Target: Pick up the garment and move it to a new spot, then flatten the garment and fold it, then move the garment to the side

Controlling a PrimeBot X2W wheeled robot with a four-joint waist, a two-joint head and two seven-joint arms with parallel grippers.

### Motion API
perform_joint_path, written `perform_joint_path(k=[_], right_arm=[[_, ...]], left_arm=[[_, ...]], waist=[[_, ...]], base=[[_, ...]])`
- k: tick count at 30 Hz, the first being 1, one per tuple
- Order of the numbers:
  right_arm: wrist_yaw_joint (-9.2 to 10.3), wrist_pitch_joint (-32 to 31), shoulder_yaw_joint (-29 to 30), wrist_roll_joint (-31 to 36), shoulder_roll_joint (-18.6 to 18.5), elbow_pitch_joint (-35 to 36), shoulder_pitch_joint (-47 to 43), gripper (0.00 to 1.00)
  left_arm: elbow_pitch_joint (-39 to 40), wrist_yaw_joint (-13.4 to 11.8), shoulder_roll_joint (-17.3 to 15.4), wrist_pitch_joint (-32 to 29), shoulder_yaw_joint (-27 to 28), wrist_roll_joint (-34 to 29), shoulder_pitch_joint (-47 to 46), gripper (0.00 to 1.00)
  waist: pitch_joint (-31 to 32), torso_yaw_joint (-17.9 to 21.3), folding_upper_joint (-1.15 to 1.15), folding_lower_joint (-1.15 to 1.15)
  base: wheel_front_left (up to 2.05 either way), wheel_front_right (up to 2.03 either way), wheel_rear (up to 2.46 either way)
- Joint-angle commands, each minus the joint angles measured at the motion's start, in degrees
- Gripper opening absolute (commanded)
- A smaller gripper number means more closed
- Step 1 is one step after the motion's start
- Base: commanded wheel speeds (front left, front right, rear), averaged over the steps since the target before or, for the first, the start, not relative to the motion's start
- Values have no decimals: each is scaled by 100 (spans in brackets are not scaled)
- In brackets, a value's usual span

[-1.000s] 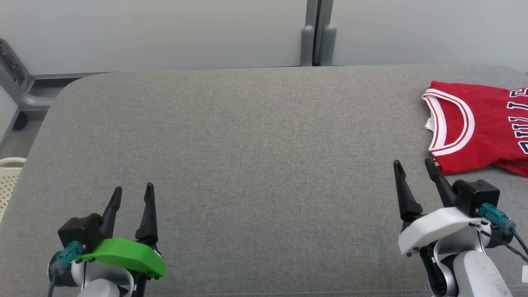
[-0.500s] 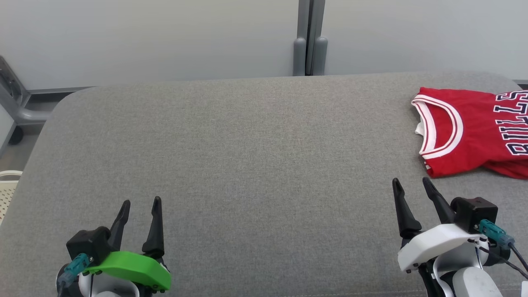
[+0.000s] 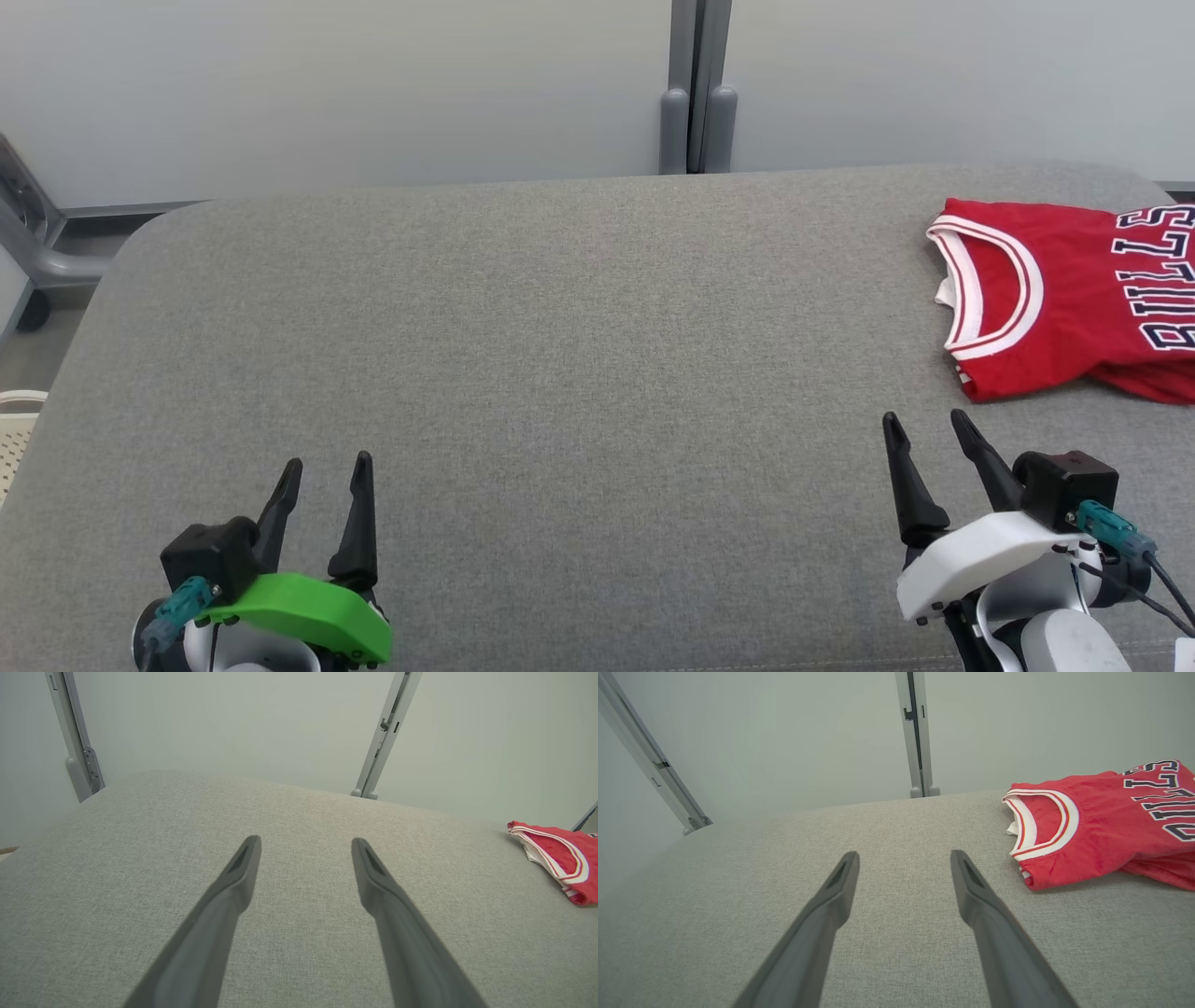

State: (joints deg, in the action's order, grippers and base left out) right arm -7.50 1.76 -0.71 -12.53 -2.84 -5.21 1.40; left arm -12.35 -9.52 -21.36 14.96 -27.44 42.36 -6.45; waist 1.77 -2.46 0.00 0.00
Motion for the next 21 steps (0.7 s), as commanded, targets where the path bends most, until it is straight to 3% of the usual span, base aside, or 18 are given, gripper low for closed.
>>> perform_joint_path(k=[1,7,8,13,21], right_arm=[[3,-5,6,10,-14,21,-48,100],[3,-17,-17,-32,-14,76,-63,100],[0,-14,-15,-27,0,39,0,0],[0,-38,7,-133,32,-206,-83,0],[0,-190,182,-990,28,-276,-15,0]], left_arm=[[1,15,-25,9,1,-37,59,100],[-19,42,-36,-7,-30,-6,34,100],[-13,20,0,-21,-38,-2,1,0],[-192,36,145,-54,-75,72,114,0],[-176,195,332,-230,228,626,78,0]], waist=[[1,-1,0,0],[-2,-3,0,0],[-2,-2,0,0],[-3,0,0,0],[-14,16,0,0]], base=[[0,0,0],[0,0,0],[0,0,0],[0,0,0],[0,0,0]])
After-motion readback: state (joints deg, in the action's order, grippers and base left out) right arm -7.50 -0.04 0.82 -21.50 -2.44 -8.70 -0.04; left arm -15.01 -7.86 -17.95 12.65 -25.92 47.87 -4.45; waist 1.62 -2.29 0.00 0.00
